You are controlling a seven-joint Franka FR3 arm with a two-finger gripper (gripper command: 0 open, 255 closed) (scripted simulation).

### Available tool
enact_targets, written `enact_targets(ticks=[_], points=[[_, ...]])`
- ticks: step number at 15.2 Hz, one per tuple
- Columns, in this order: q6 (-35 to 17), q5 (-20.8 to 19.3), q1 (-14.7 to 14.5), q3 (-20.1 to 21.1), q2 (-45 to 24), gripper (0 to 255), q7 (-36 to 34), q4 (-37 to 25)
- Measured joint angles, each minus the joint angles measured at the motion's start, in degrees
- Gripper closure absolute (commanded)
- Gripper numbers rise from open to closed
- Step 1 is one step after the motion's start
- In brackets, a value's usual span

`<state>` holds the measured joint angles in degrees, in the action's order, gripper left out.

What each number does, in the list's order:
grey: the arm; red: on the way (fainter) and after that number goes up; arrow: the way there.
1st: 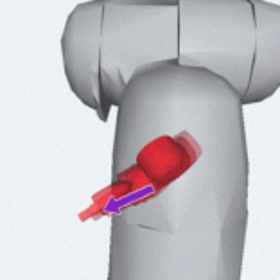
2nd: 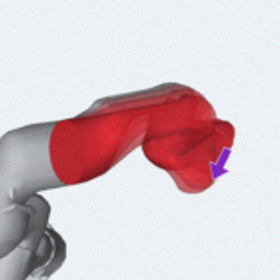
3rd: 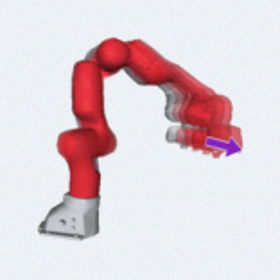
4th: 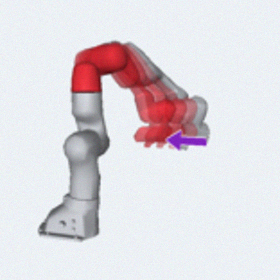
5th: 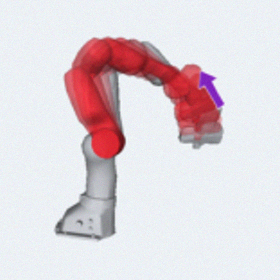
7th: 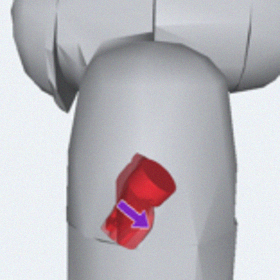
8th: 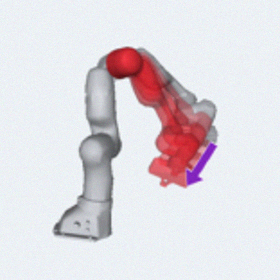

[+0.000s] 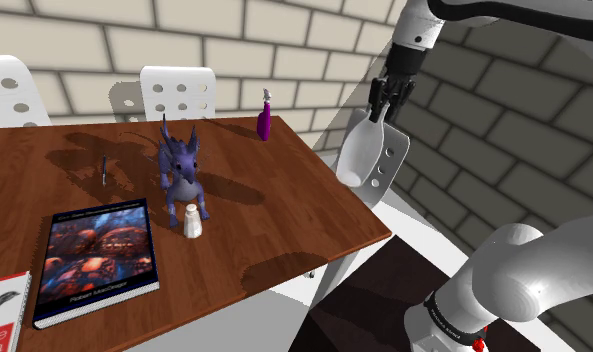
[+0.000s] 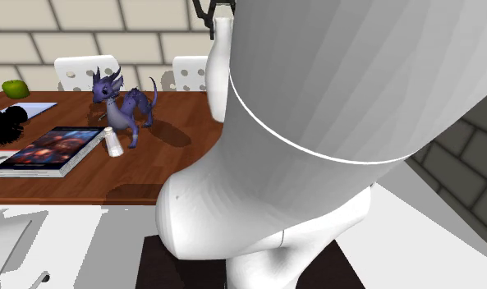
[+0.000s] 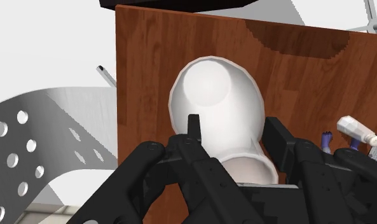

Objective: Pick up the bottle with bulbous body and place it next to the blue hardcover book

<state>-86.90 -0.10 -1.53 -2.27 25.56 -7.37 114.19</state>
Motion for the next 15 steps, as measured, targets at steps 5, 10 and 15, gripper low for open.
enact_targets(ticks=[5, 10, 15], points=[[3.7, 0.0, 0.0, 0.0, -0.9, 255, -0.1, -4.6], [7.7, 0.1, -0.1, 0.0, -2.7, 255, -0.1, -10.4], [11.6, 0.1, -0.1, -0.1, -4.6, 255, 0.1, -16.1]])
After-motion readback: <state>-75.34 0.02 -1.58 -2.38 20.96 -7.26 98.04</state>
